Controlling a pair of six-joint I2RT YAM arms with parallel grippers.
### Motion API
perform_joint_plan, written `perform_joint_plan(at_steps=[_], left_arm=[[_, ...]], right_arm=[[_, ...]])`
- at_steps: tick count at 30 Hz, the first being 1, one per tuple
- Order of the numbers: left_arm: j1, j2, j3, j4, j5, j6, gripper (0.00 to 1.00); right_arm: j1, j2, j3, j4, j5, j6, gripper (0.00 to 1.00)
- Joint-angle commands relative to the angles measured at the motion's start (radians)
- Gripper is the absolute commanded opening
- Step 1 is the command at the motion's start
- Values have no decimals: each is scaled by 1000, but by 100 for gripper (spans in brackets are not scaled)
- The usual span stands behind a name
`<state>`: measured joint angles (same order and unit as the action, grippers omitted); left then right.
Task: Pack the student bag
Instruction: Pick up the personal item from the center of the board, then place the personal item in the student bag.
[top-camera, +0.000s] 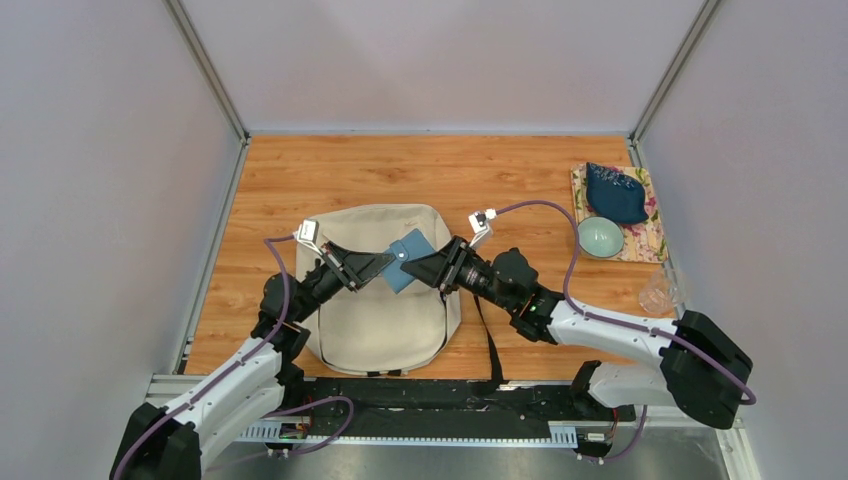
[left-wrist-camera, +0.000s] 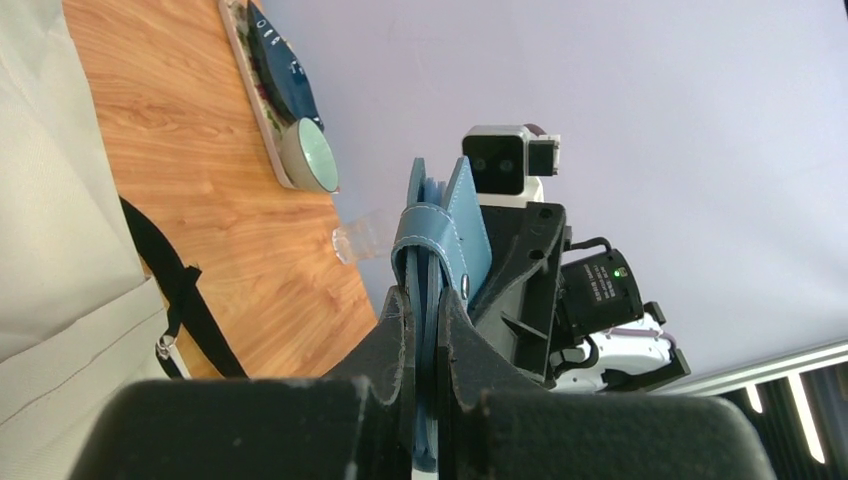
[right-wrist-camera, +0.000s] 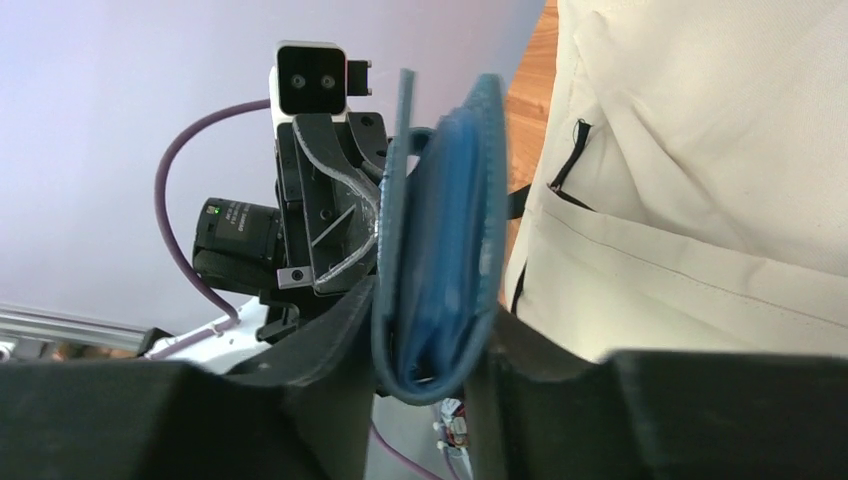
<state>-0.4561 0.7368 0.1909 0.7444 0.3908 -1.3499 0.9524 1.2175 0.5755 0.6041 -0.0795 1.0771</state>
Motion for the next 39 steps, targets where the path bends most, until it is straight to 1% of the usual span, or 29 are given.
perform_joint_plan(at_steps=[1,2,3,4,5,6,7,8,9,10,11,12,14,15,18,19,20,22,23,24,26,32,39], left_arm=[[-3,6,-4,75,31,-14,0],[-3,7,-5,73,34,-11,0],[-3,6,-4,59,36,-6,0],[-3,1,1,2,34,6,5],[-1,-14,11,-54,31,50,15],[-1,-22,50,-130,25,84,40],[-3,-30,86,-346,1,127,51],[-1,-31,131,-475,-21,246,57],[-1,-25,233,-594,-50,312,64],[-1,-14,280,-700,-78,369,67],[-1,15,324,-878,-140,459,70],[-1,33,403,-948,-167,497,71],[-1,96,462,-1077,-210,564,71],[-1,117,508,-1106,-213,577,71],[-4,216,577,-1189,-220,609,71],[-7,239,594,-1241,-231,617,71],[-18,281,613,-1269,-268,638,71],[-35,315,662,-1348,-326,655,71],[-53,332,674,-1366,-387,660,71],[-59,335,683,-1376,-389,658,71],[-64,343,682,-1381,-438,643,71],[-95,392,683,-1363,-466,601,71],[-115,475,729,-1367,-503,592,71]], right_arm=[[-9,5,35,83,4,1,19],[-9,2,32,88,1,0,12],[-9,-3,27,88,1,0,7],[-10,-7,17,85,1,0,5],[-9,-18,9,66,9,-9,4],[-10,-47,4,45,17,-17,4],[-9,-67,-2,19,26,-26,3],[-10,-88,-12,-10,49,-35,2],[-9,-136,-19,-77,64,-58,1],[-9,-162,-26,-113,78,-66,0],[-9,-186,-31,-150,111,-75,0],[-9,-217,-49,-212,148,-97,0],[-9,-292,-58,-310,193,-112,0],[-9,-315,-68,-340,207,-118,0],[-9,-400,-81,-424,245,-128,0],[-9,-423,-97,-440,251,-123,0],[-9,-459,-100,-473,259,-121,0],[-9,-499,-111,-503,276,-123,0],[-9,-533,-115,-518,277,-124,0],[-9,-547,-117,-545,287,-128,0],[-9,-575,-120,-578,294,-131,0],[-10,-618,-123,-596,296,-143,0],[-9,-639,-126,-599,277,-151,0]])
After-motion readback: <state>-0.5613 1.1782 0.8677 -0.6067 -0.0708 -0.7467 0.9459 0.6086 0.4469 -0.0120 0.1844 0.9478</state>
